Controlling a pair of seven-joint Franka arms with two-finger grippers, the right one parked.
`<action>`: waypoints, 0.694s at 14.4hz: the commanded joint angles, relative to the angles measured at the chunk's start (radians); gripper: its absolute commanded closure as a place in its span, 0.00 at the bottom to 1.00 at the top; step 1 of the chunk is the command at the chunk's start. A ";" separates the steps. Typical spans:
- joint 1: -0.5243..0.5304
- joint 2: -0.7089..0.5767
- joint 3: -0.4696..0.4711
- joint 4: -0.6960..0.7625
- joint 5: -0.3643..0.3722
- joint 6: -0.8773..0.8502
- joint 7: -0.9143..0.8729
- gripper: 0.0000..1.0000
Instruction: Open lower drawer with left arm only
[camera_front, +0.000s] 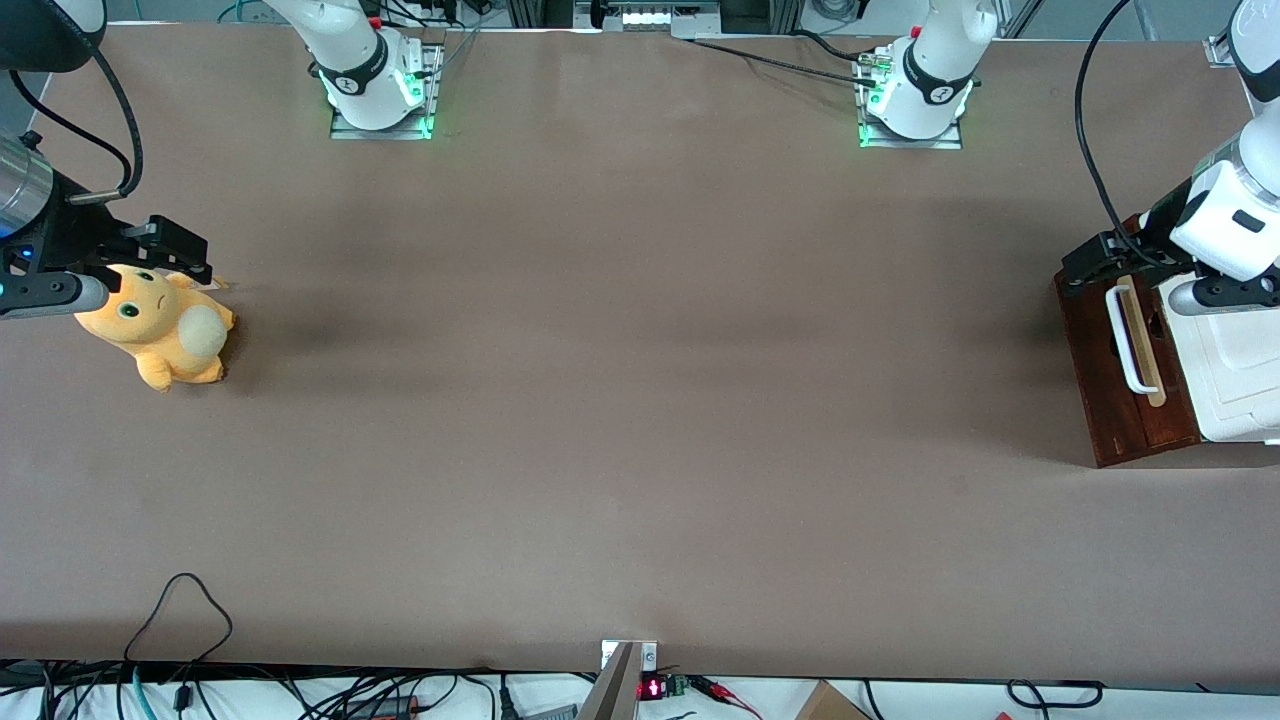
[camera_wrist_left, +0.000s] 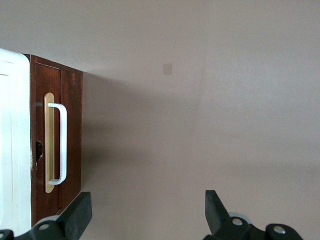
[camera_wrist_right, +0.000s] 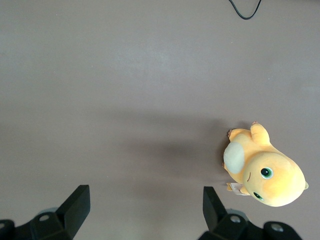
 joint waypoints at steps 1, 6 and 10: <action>-0.004 0.007 -0.005 0.028 -0.017 -0.054 0.025 0.00; -0.009 0.018 -0.004 0.065 -0.008 -0.074 0.033 0.00; -0.007 0.016 -0.002 0.057 -0.014 -0.097 0.030 0.00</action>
